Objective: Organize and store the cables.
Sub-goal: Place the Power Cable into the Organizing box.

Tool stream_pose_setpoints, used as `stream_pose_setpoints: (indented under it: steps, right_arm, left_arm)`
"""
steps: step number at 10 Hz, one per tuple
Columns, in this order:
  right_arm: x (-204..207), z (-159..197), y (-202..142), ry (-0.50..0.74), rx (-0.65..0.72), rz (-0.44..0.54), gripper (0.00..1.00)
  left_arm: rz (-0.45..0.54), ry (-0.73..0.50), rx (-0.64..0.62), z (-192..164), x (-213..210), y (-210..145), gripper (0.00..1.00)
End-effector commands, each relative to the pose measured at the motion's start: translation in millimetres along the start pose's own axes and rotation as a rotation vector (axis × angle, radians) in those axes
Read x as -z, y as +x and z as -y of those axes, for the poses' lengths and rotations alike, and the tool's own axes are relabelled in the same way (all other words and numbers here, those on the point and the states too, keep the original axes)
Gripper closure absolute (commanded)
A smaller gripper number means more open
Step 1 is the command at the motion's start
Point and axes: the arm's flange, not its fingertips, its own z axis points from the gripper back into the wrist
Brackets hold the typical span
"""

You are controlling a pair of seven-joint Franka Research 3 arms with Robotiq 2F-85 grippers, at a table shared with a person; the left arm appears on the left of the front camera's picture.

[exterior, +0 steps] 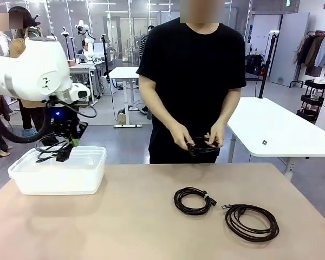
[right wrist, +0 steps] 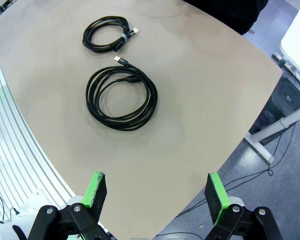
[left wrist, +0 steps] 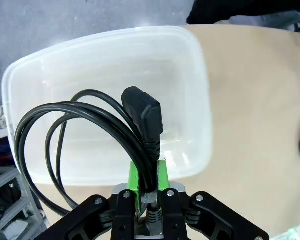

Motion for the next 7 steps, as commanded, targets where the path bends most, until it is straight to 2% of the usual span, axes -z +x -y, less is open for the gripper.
stream_pose_setpoints:
  steps: [1,3,5,7]
  right_arm:
    - [0,1,1,0.004,0.011,0.009,0.0]
    - [0,1,1,0.004,0.011,0.009,0.0]
    - [0,1,1,0.004,0.011,0.009,0.0]
    - [0,1,1,0.004,0.011,0.009,0.0]
  left_arm:
    - [0.024,-0.026,0.021,-21,22,7,1.0]
    - [0.02,-0.043,0.038,-34,46,11,1.0]
    - [0.06,-0.054,0.056,-36,75,18,1.0]
    - [0.056,-0.048,0.048,-35,101,21,1.0]
